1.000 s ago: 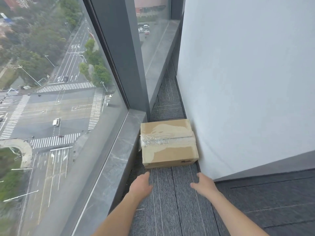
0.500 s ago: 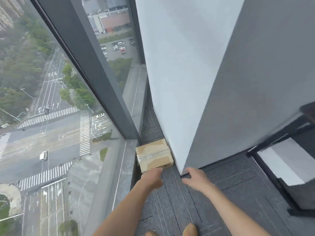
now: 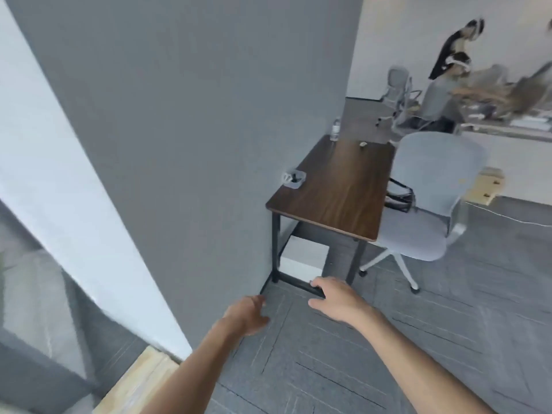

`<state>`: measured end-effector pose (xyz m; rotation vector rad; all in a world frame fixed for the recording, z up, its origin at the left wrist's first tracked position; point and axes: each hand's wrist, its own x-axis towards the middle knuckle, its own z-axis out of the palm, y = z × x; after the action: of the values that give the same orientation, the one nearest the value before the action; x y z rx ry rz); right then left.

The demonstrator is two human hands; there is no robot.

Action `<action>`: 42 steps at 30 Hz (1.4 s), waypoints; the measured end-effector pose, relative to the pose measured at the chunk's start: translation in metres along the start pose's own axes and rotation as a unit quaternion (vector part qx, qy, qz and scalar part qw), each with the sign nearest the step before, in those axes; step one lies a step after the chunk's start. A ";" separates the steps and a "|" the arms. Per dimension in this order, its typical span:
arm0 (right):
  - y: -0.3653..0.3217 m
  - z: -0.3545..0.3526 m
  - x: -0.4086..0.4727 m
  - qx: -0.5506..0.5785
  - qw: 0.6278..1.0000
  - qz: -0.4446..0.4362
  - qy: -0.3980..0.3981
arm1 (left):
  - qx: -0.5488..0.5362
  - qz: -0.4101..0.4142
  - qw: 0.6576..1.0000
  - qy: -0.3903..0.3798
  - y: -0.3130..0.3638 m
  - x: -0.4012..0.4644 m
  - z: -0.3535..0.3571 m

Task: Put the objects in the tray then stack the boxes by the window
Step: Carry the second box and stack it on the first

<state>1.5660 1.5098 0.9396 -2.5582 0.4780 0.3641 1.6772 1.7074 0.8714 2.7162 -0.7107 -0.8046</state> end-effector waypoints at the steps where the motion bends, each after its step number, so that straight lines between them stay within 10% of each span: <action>1: 0.024 -0.011 -0.023 0.009 0.999 0.024 0.022 | 0.019 0.027 0.999 -0.010 0.030 -0.001 0.003; 18: 0.438 -0.062 -0.505 0.143 0.869 0.439 0.177 | 0.239 0.456 0.845 -0.145 0.587 -0.149 0.239; 30: 0.683 -0.054 -0.798 0.248 0.718 0.589 0.275 | 0.292 0.567 0.733 -0.237 0.904 -0.319 0.466; 42: 0.921 -0.081 -0.886 0.296 0.643 0.642 0.296 | 0.337 0.620 0.659 -0.261 1.179 -0.319 0.624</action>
<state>0.4125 0.9551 0.9127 -1.2104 2.2049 -0.2148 0.6382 0.8124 0.8968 1.4613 -2.9333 -0.9340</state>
